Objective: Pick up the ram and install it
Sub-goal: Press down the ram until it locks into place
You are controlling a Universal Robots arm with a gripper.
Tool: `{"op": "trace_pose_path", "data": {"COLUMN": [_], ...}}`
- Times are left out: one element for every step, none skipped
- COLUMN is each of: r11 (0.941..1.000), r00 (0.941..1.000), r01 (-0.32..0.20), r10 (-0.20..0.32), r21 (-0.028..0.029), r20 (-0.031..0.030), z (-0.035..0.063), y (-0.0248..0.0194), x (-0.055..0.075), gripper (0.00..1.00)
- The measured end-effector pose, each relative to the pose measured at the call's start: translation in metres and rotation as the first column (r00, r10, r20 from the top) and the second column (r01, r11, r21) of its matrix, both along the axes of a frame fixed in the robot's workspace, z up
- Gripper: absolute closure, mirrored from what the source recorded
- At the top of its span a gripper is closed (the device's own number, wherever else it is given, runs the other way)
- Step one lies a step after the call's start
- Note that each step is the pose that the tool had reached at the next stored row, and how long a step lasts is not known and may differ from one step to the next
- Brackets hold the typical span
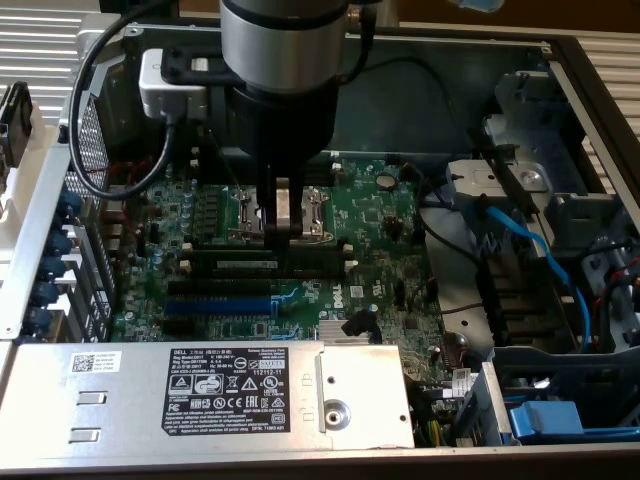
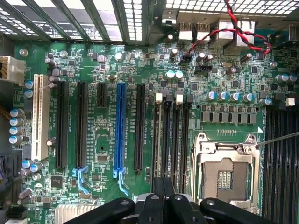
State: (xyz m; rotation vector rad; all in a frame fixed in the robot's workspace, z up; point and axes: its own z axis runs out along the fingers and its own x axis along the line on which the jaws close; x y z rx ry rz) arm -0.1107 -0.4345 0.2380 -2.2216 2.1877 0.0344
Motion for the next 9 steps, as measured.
{"op": "trace_pose_path", "data": {"r11": [1.0,1.0,1.0,1.0,1.0,1.0,1.0,1.0,1.0], "r00": [1.0,1.0,1.0,1.0,1.0,1.0,1.0,1.0,1.0], "r01": [0.0,0.0,0.0,0.0,0.0,0.0,0.0,0.0,0.0], "r10": [0.0,0.0,0.0,0.0,0.0,0.0,0.0,0.0,0.0], "r21": [0.0009,0.0019,0.0031,0.0042,0.0047,0.0051,0.0058,0.0072,0.0086], "r20": [0.0,0.0,0.0,-0.0001,-0.0001,-0.0001,-0.0001,-0.0002,-0.0002], "z": [-0.0001,-0.0002,-0.0003,-0.0003,-0.0005,-0.0006,-0.0008,-0.0009,-0.001], "y": [0.0,-0.0002,-0.0007,-0.0016,-0.0024,-0.0028,-0.0029,-0.0029,-0.0029], "x": [0.0,0.0,0.0001,0.0002,0.0002,0.0003,0.0008,0.0013,0.002], "gripper": [0.9,0.9,0.9,0.9,0.9,0.9,0.9,0.9,0.9]}}
